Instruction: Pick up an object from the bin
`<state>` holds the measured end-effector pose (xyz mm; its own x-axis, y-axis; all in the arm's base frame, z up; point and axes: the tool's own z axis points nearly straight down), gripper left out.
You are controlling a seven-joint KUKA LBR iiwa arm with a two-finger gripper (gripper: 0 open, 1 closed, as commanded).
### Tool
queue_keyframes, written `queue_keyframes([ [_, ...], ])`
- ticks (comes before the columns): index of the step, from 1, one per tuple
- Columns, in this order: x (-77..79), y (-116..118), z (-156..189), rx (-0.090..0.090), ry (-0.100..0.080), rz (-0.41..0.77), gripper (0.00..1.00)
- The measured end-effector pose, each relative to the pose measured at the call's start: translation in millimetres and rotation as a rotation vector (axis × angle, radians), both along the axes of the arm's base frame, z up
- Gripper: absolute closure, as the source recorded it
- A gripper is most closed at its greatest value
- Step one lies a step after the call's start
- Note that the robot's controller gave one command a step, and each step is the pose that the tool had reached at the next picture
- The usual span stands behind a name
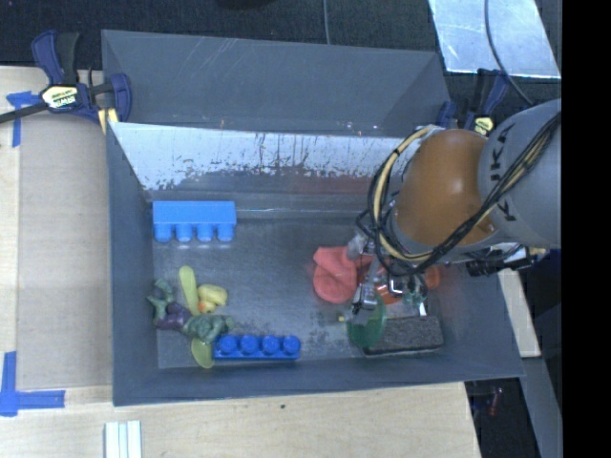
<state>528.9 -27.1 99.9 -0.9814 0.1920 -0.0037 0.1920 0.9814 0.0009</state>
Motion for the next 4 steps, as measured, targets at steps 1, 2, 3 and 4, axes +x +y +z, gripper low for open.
queue_keyframes([
  [1, 4.0, -3.4, -10.9, 0.000, 0.000, -0.106, 0.00],
  [2, -14.7, -35.8, -15.0, 0.004, -0.001, -0.172, 1.00],
  [3, -15.6, -37.9, -16.2, 0.001, 0.000, -0.174, 0.00],
  [4, -15.8, -37.5, -16.4, 0.001, 0.002, -0.173, 1.00],
])
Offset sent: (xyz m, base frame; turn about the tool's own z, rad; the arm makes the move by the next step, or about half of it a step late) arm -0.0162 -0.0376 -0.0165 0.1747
